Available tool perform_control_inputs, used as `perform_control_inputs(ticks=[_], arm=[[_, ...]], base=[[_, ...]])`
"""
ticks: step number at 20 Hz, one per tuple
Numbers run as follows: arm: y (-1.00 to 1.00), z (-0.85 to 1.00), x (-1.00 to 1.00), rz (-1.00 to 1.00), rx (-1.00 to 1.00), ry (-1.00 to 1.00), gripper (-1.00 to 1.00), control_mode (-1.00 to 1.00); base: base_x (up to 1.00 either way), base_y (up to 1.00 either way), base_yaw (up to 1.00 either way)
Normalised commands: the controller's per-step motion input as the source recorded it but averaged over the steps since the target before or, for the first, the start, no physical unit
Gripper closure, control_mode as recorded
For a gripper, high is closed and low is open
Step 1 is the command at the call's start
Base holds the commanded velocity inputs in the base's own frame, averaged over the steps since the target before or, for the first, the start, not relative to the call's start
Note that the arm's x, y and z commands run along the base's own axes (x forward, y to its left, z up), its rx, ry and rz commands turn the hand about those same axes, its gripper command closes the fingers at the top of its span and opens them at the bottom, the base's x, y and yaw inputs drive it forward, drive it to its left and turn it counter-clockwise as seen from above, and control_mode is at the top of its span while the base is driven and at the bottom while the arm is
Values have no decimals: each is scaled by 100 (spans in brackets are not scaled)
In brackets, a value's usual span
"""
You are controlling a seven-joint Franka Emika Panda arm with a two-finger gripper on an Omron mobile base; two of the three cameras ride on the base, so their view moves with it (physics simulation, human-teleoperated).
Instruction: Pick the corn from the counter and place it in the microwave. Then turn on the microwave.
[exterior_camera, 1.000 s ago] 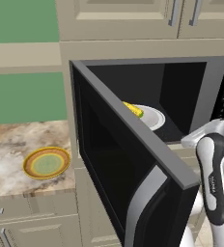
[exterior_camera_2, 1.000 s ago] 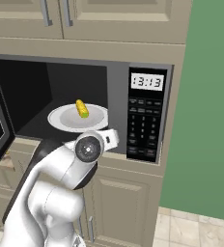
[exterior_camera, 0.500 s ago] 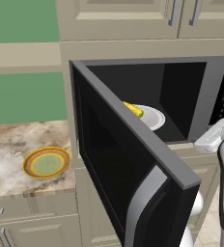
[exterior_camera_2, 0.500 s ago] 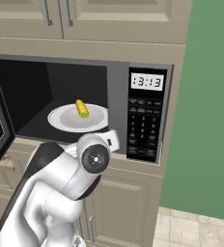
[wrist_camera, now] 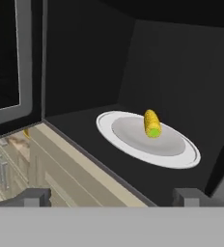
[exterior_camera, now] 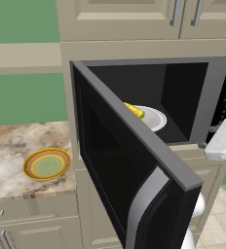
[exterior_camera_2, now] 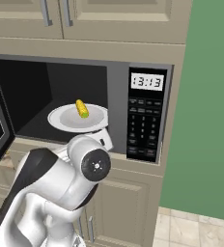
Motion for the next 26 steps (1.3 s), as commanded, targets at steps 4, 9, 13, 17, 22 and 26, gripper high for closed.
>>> perform_control_inputs(ticks=[4,9,13,17,22,26], arm=[[46,0,-41,5,0,-12,-100,-100],[49,0,-44,5,0,-15,-100,-100],[51,0,-49,5,0,-18,-100,-100],[53,0,-52,5,0,-16,-100,-100],[55,0,-53,5,-1,-15,-100,-100],[44,0,-57,3,0,-15,-100,-100]], base=[[0,0,0],[0,0,0],[0,0,0],[0,0,0],[0,0,0],[0,0,0]])
